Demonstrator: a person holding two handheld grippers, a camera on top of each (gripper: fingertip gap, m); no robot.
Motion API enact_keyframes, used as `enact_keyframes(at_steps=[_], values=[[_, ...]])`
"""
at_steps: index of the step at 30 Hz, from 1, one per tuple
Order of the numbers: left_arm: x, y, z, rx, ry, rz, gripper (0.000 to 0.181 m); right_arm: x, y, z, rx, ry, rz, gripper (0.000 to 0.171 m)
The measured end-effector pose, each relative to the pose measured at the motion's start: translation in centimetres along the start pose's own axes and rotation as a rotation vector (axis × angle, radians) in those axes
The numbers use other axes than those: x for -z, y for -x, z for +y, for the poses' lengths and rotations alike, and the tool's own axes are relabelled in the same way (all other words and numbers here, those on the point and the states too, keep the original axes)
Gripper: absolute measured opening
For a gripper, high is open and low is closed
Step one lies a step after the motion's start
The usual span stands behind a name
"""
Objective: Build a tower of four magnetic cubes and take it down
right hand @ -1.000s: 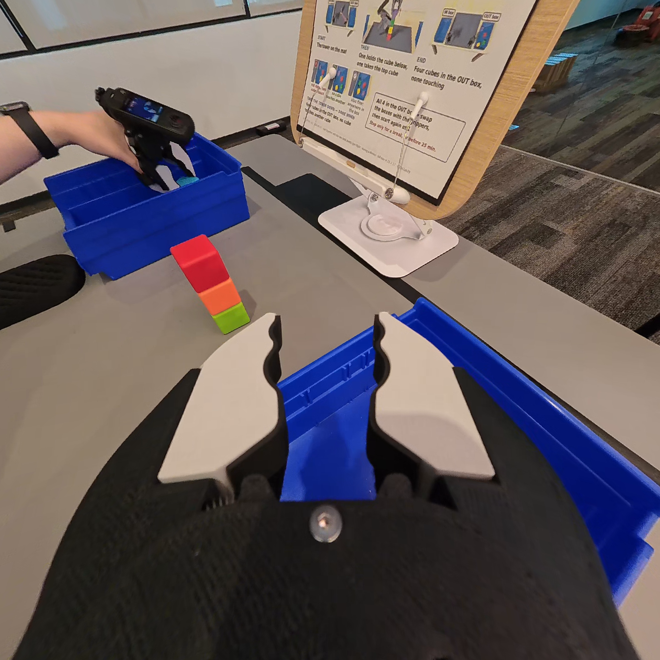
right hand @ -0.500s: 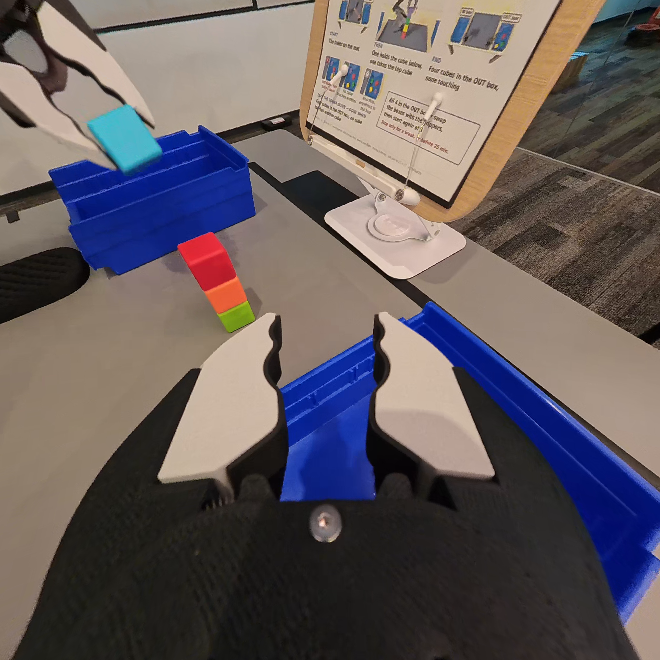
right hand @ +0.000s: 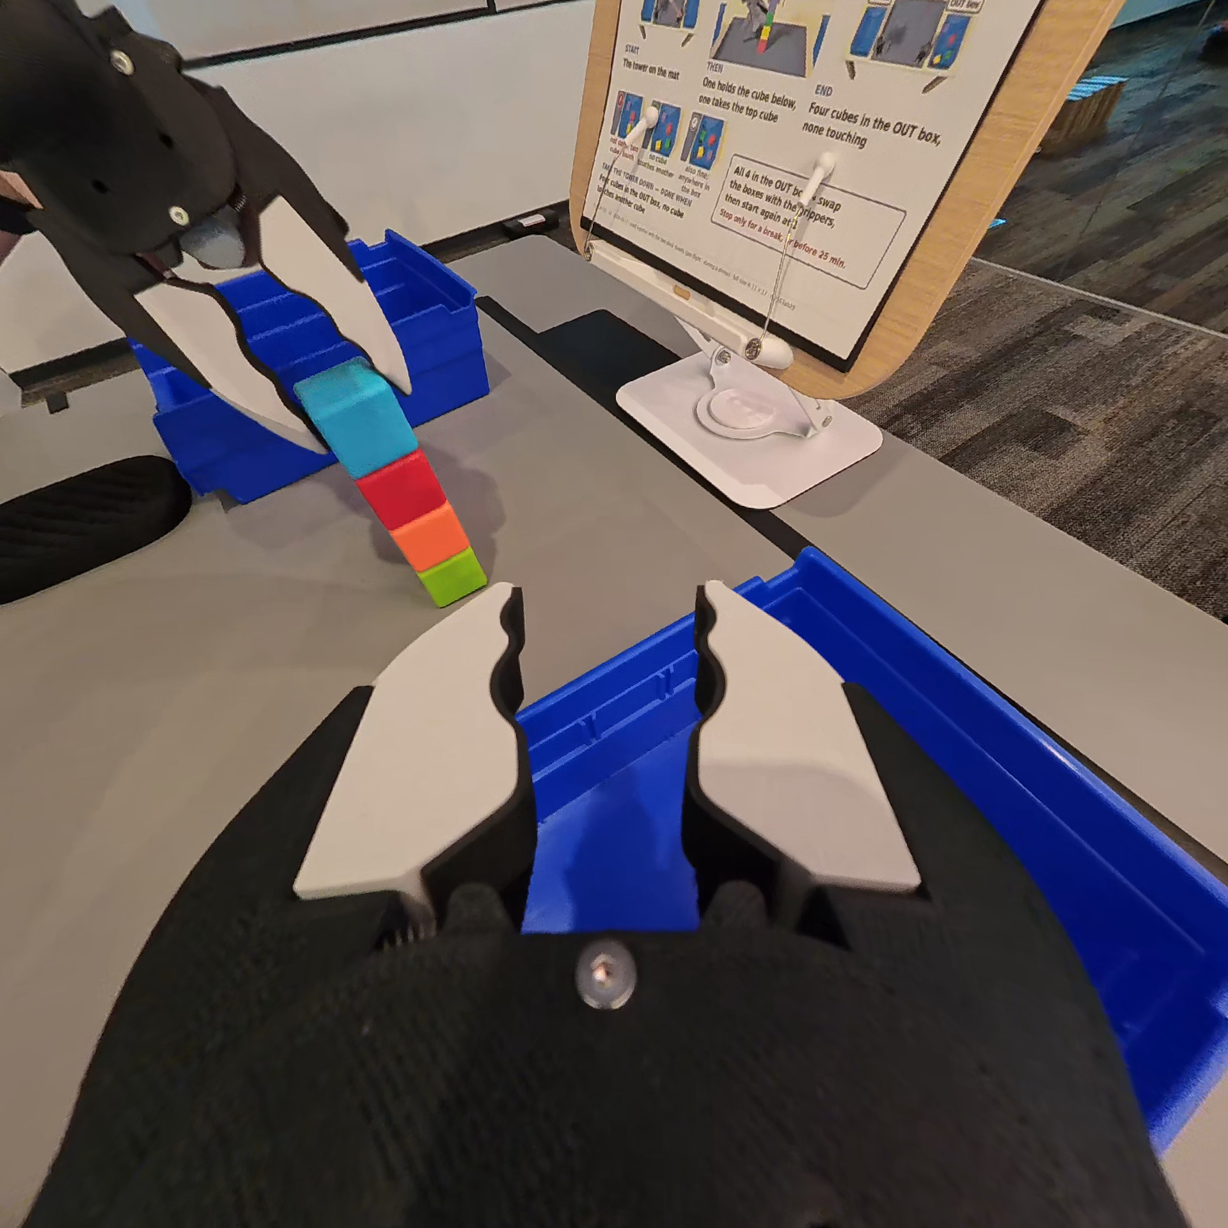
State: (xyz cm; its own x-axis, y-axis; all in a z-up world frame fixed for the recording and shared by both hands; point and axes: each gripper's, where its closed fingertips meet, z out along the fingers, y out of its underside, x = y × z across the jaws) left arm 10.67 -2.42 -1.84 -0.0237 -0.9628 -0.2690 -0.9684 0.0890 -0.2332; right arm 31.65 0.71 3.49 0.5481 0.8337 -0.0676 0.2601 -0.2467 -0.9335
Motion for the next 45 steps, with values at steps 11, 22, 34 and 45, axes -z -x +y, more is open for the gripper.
enact_keyframes(at_steps=[11, 22, 34, 45], values=[[1.7, 2.2, -1.3, 0.143, -0.224, -0.161, 0.070, -0.6, 0.1, 1.1, 0.002, 0.055, -0.010, 0.050], [0.1, -0.3, 1.0, 0.638, -0.949, -0.479, 0.064, -0.7, 0.0, 0.4, 0.010, 0.034, 0.002, 0.050], [-3.9, 0.9, -0.9, 0.715, -1.103, -0.327, 0.082, -2.7, 0.2, 1.9, 0.024, 0.125, 0.007, 0.050], [-5.2, 0.5, -2.4, 0.654, -1.134, -0.247, 0.066, -4.1, 0.8, 2.3, 0.055, 0.182, 0.005, 0.050]])
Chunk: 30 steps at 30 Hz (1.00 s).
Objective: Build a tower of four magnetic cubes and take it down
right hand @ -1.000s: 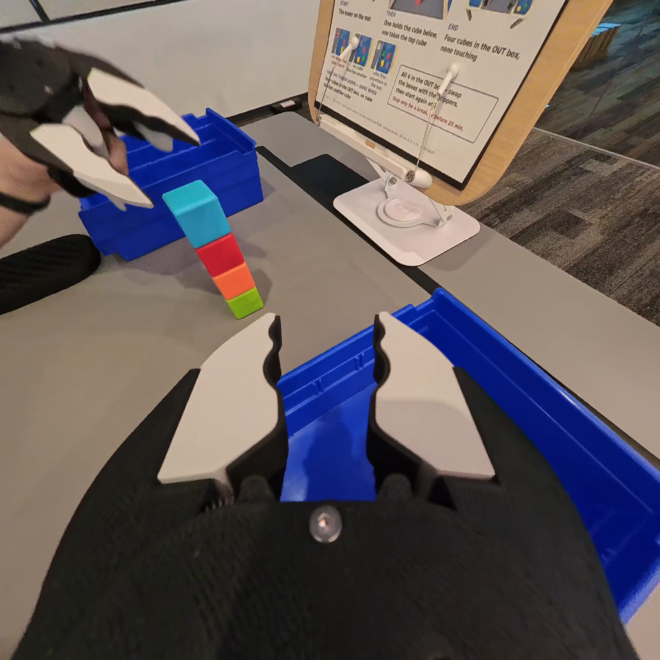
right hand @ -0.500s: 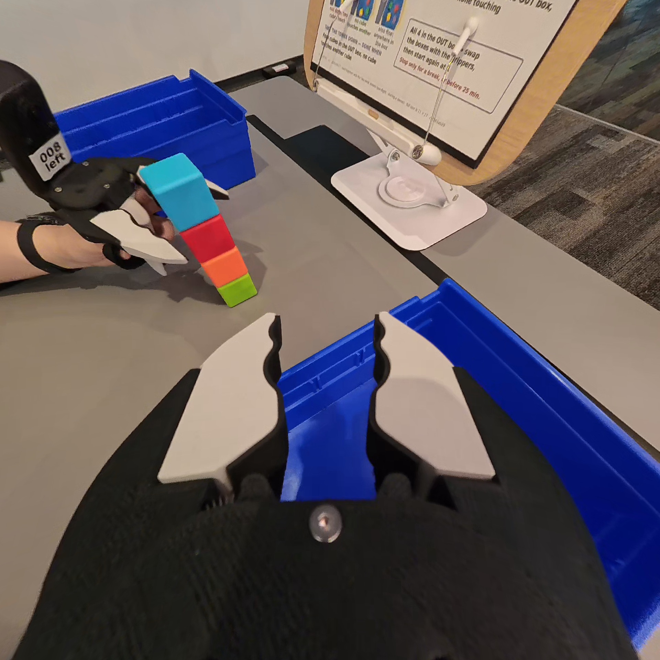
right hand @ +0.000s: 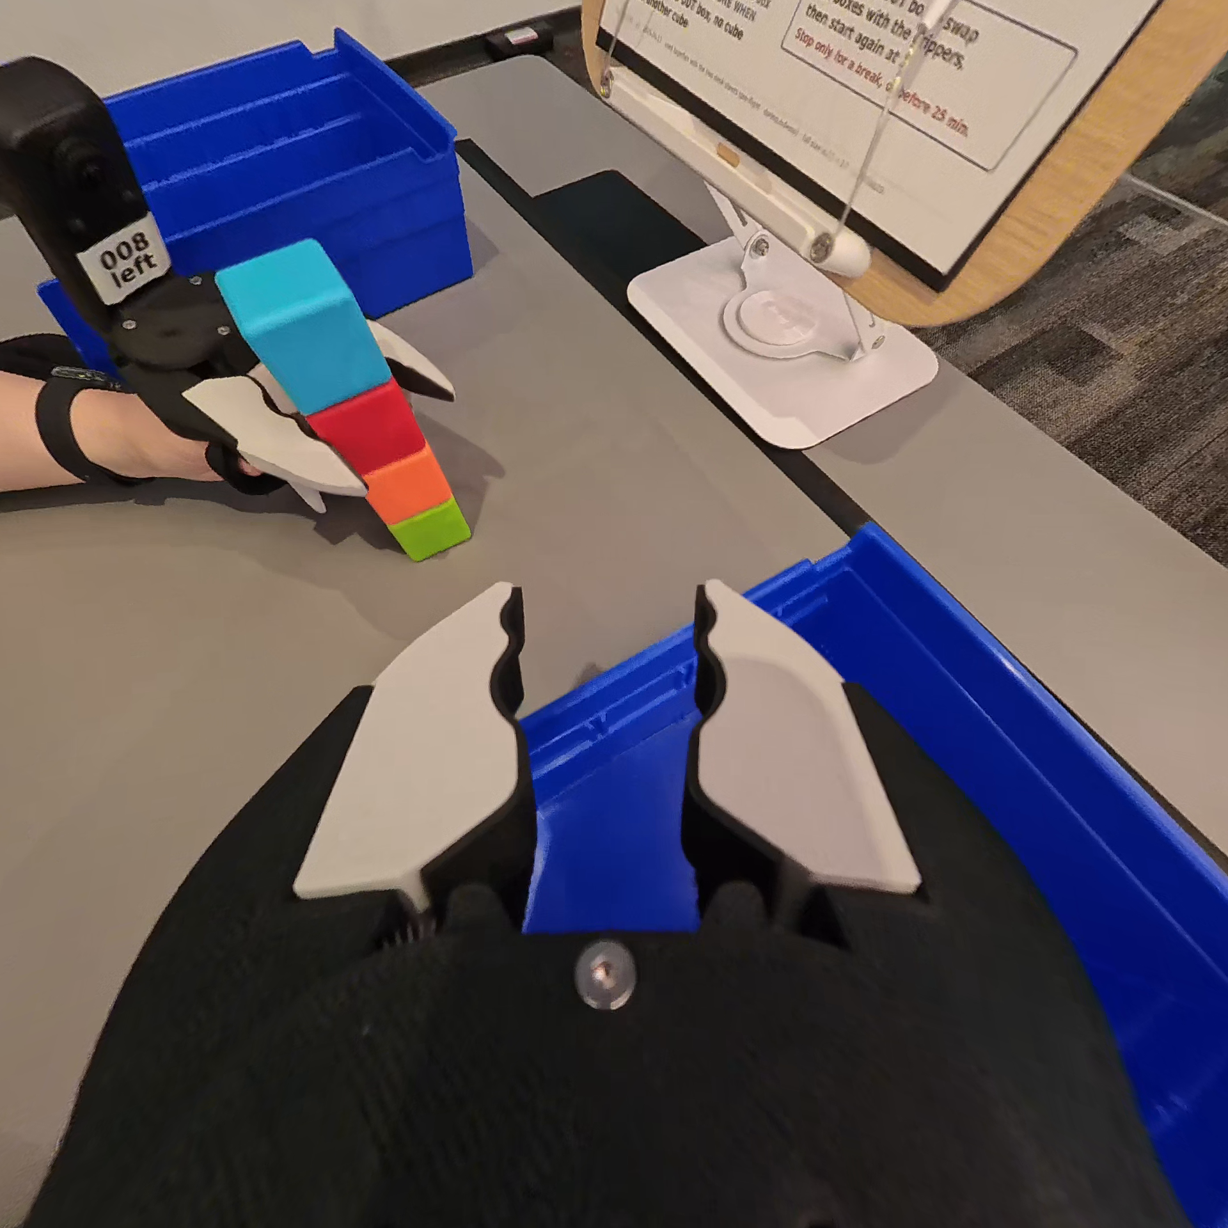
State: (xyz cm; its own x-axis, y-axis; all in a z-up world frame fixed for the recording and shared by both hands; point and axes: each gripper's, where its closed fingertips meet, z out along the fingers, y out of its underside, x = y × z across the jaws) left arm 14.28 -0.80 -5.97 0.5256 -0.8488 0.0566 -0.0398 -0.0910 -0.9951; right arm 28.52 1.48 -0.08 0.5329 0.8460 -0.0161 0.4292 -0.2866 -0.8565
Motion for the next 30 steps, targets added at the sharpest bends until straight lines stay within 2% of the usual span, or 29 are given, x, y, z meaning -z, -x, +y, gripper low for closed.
enact_keyframes(at_steps=[5, 10, 14, 18, 21, 30], values=[[0.6, -0.8, 0.2, 0.002, 0.014, 0.027, 0.065, -0.8, 3.7, -3.7, 0.089, -0.087, -0.050, 0.051], [1.2, -1.7, 0.3, 0.002, 0.026, 0.017, 0.065, -4.4, 10.3, -7.3, 0.212, -0.154, -0.133, 0.070], [1.5, -2.3, 0.4, 0.002, 0.033, 0.035, 0.065, -7.9, 13.6, -6.9, 0.315, -0.102, -0.152, 0.072], [1.5, -2.4, 0.4, 0.006, 0.034, 0.037, 0.065, -10.1, 14.4, -5.4, 0.294, -0.041, -0.208, 0.070], [1.5, -2.6, 0.5, 0.003, 0.037, 0.042, 0.066, -10.6, 15.0, -5.3, 0.237, -0.064, -0.282, 0.052], [1.3, -2.6, 0.5, -0.002, 0.058, 0.035, 0.065, -10.7, 14.8, -4.9, 0.203, -0.027, -0.290, 0.050]])
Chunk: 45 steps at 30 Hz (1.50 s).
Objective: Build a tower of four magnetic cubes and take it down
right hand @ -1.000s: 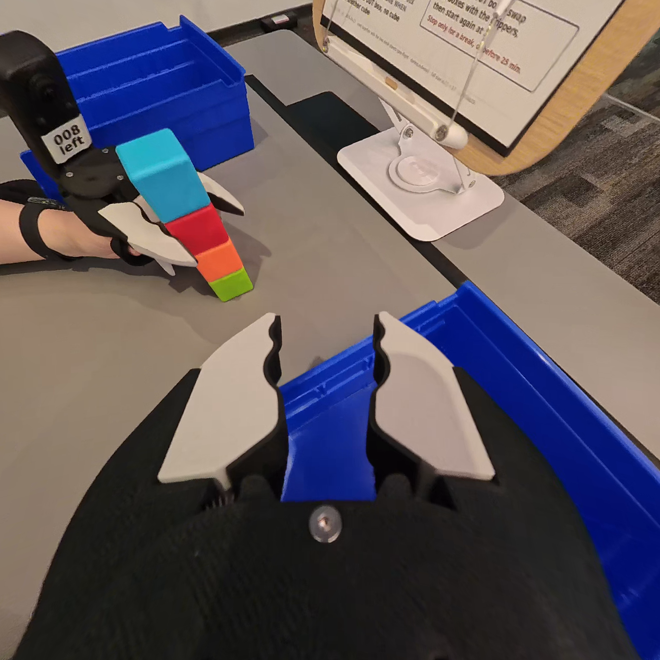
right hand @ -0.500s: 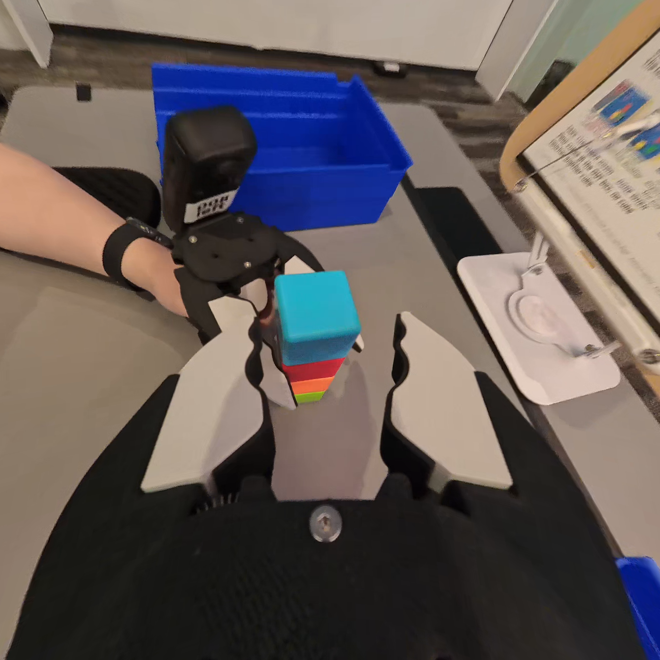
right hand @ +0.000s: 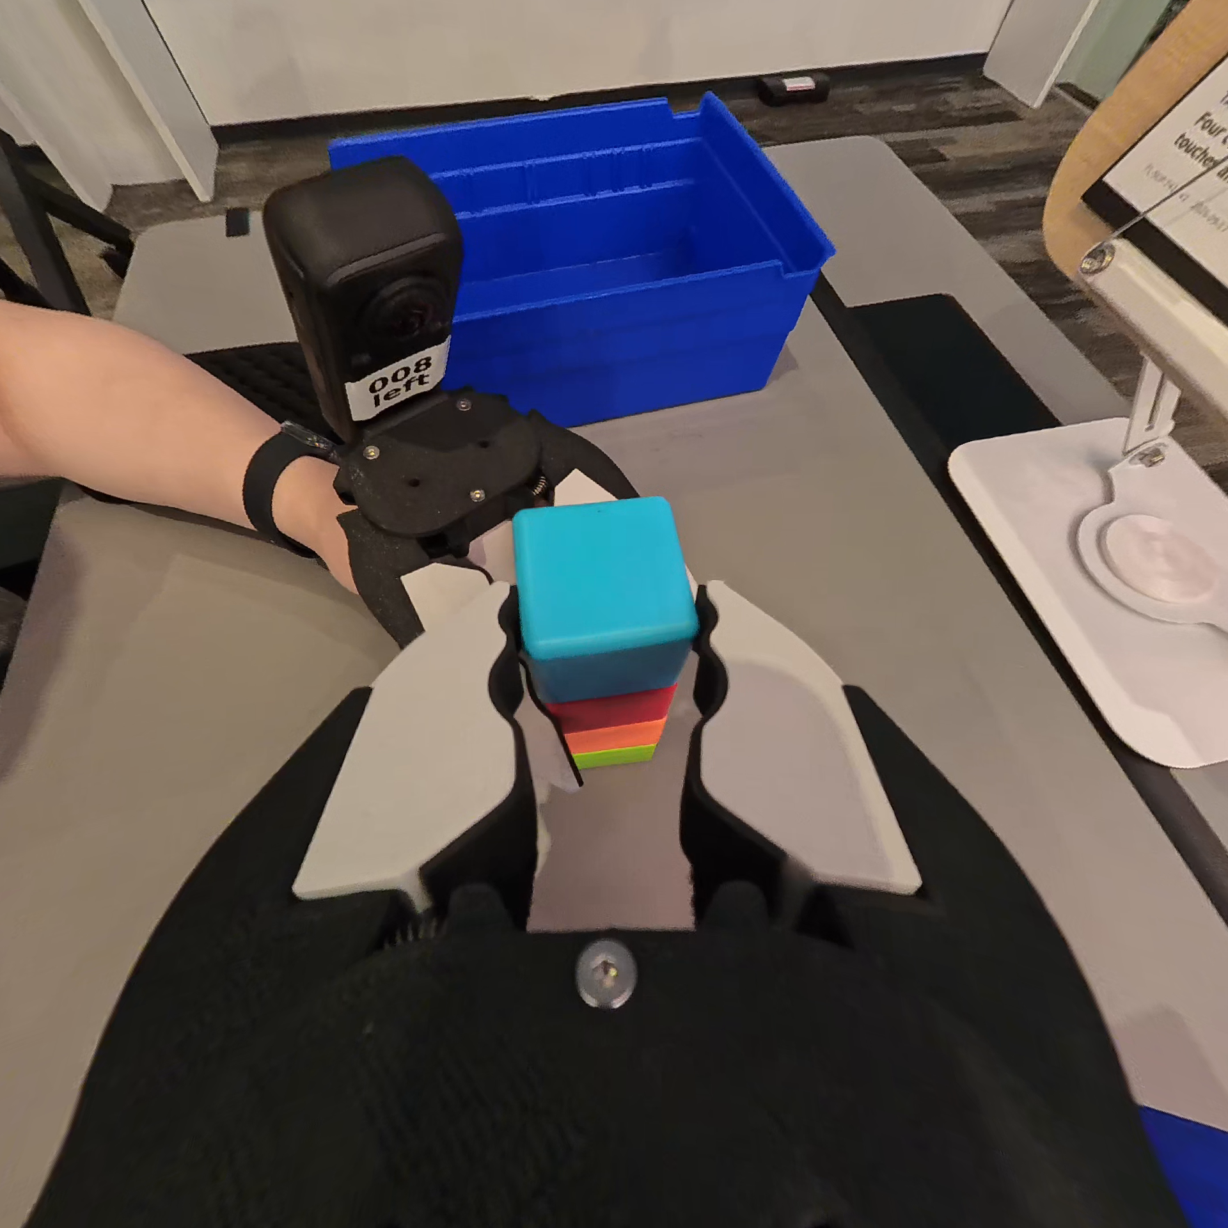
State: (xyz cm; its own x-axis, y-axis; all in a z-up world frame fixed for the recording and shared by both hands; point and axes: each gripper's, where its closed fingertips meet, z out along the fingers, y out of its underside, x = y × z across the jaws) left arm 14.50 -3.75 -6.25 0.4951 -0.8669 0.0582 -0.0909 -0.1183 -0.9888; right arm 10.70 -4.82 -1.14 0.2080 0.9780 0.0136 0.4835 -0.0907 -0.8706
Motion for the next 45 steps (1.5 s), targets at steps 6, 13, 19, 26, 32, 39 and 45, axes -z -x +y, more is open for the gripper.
enact_keyframes(at_steps=[6, 13, 19, 26, 32, 39, 45], values=[[0.0, 0.0, 0.0, 0.001, 0.002, -0.003, 0.065, 2.6, -0.5, -2.6, -0.106, -0.152, -0.026, 0.050], [0.1, 0.1, 0.0, 0.004, -0.008, -0.012, 0.065, 16.4, -12.9, 3.5, -0.307, -0.149, 0.589, 0.050], [0.1, 0.2, 0.0, 0.003, -0.008, -0.027, 0.065, 20.4, -19.4, 19.3, -0.711, 0.139, 0.877, 0.051], [0.1, 0.3, 0.1, 0.003, -0.001, -0.039, 0.065, 20.6, -20.2, 25.1, -0.791, 0.345, 1.032, 0.051], [0.1, 0.3, 0.1, -0.007, 0.003, -0.038, 0.065, 20.1, -19.1, 26.3, -0.799, 0.485, 0.978, 0.054], [0.4, 0.8, 0.2, -0.061, 0.034, -0.068, 0.083, 20.7, -18.8, 23.2, -0.757, 0.412, 0.955, 0.068], [1.4, 0.6, 1.2, -0.023, 0.090, -0.071, 0.084, 22.1, -18.6, 14.9, -0.523, 0.218, 1.007, 0.068]])
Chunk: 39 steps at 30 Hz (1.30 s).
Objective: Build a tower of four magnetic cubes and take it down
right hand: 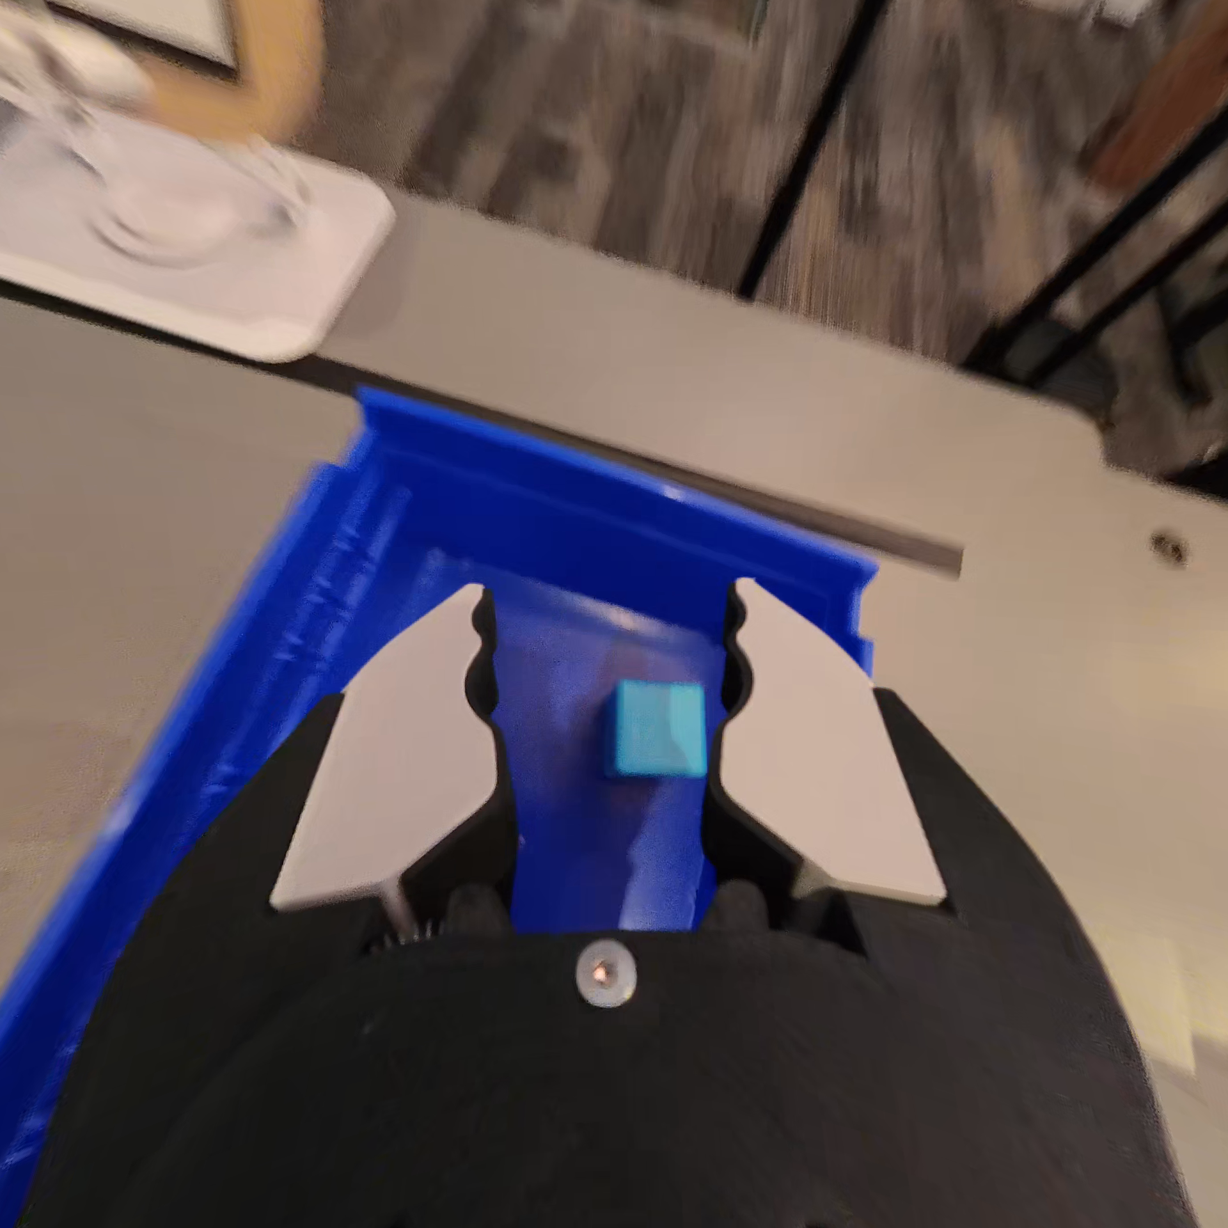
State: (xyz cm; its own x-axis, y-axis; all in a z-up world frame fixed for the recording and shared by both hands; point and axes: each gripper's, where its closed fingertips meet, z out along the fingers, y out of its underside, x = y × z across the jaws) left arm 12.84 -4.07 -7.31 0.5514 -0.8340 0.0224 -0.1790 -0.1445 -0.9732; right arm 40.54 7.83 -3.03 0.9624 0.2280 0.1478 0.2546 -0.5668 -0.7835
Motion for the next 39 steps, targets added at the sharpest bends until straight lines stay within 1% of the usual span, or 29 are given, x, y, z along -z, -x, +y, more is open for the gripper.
enact_keyframes(at_steps=[2, 3, 4, 6, 8, 9, 11, 14, 17, 18, 19, 20, 24, 35, 39], values=[[-0.5, -0.2, 1.1, -0.017, 0.051, 0.014, 0.084, 2.4, 2.4, -3.2, 0.064, -0.142, -0.052, 0.068], [-0.7, -0.2, 1.8, -0.023, 0.081, 0.013, 0.083, 3.7, 4.5, -4.8, 0.105, -0.216, -0.118, 0.067], [-0.8, -0.1, 2.3, -0.031, 0.102, 0.009, 0.082, 5.1, 7.1, -6.0, 0.149, -0.279, -0.207, 0.067], [-0.9, -0.1, 2.6, -0.041, 0.121, 0.000, 0.079, 7.9, 13.5, -7.1, 0.249, -0.355, -0.459, 0.067], [-0.8, 0.0, 2.4, -0.043, 0.102, -0.009, 0.071, 10.2, 19.7, -6.4, 0.351, -0.368, -0.713, 0.070], [-0.9, 0.0, 2.5, -0.039, 0.112, -0.002, 0.069, 10.7, 22.1, -5.8, 0.406, -0.369, -0.795, 0.071], [-1.0, 0.2, 3.1, -0.032, 0.153, -0.007, 0.070, 10.3, 25.7, -4.6, 0.502, -0.360, -0.859, 0.073], [-1.1, 0.1, 3.2, -0.040, 0.165, 0.004, 0.063, 8.3, 29.3, -2.1, 0.575, -0.245, -0.896, 0.076], [-1.1, 0.1, 3.3, -0.048, 0.168, 0.005, 0.063, 6.4, 31.1, -0.4, 0.630, -0.186, -0.874, 0.076], [-1.1, 0.1, 3.3, -0.047, 0.168, 0.007, 0.063, 6.2, 31.5, -0.1, 0.637, -0.178, -0.874, 0.071], [-1.1, 0.1, 3.3, -0.050, 0.168, 0.008, 0.063, 6.0, 31.8, 0.1, 0.637, -0.167, -0.880, 0.059], [-1.1, 0.1, 3.3, -0.051, 0.169, 0.009, 0.063, 6.0, 32.0, 0.3, 0.633, -0.157, -0.890, 0.050], [-1.1, 0.1, 3.3, -0.054, 0.169, 0.012, 0.063, 6.1, 31.9, 0.4, 0.605, -0.141, -0.916, 0.048], [-1.3, 0.2, 3.2, -0.057, 0.169, 0.009, 0.063, 6.0, 31.7, 0.3, 0.597, -0.116, -0.895, 0.047], [-1.3, 0.1, 3.3, -0.064, 0.170, 0.013, 0.063, 6.0, 31.6, 0.1, 0.527, -0.094, -0.925, 0.047]])
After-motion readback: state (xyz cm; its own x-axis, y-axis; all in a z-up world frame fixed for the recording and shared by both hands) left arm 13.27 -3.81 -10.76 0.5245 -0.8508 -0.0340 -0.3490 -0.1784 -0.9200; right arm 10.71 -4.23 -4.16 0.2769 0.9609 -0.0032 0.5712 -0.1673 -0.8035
